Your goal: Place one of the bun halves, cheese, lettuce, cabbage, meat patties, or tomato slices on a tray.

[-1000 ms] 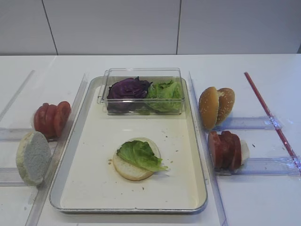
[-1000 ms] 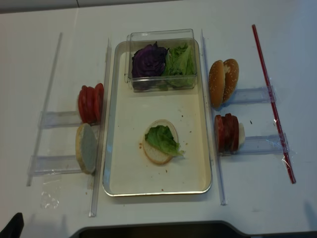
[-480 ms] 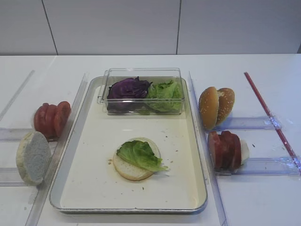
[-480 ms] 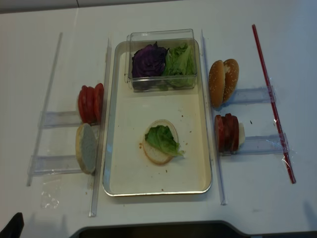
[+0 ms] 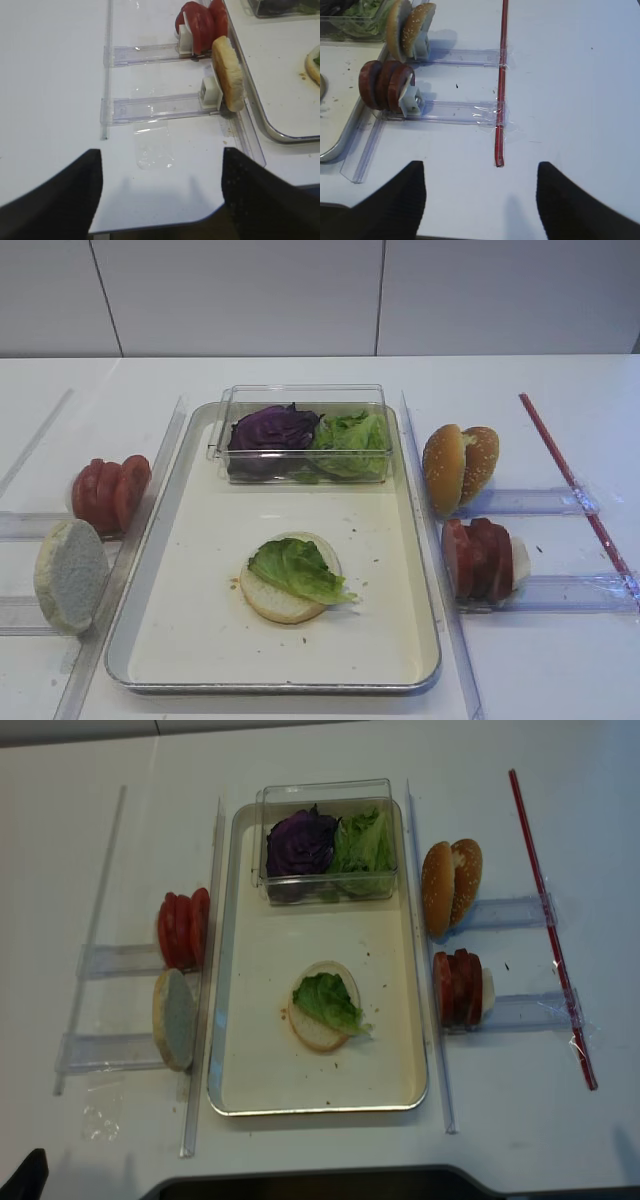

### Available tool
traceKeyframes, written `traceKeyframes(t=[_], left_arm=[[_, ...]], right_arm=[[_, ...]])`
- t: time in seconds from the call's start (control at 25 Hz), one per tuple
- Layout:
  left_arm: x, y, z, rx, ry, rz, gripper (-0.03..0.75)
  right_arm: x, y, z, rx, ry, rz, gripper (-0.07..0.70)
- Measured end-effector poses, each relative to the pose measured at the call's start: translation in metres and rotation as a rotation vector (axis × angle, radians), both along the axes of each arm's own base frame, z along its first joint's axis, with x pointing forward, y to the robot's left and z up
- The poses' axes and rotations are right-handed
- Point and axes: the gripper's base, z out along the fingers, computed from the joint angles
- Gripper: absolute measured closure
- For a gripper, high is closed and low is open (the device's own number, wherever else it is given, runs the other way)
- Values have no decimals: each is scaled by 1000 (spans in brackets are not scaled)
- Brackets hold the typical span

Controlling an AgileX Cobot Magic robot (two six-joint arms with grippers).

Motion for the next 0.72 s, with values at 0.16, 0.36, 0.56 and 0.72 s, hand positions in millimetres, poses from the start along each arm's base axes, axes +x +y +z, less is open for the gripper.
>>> traceKeyframes(t=[0.16, 0.36, 0.56, 0.72], left_arm=[[0, 0, 0, 0, 0, 0, 211], [0, 0, 0, 0, 0, 0, 211], [0, 0, 0, 0, 0, 0, 211], [0, 0, 0, 0, 0, 0, 211]], right_arm=[[0, 0, 0, -2, 0, 1, 120], [0, 0, 0, -1, 0, 1, 120], [0, 0, 0, 0, 0, 2, 120], [0, 0, 0, 0, 0, 2, 120]])
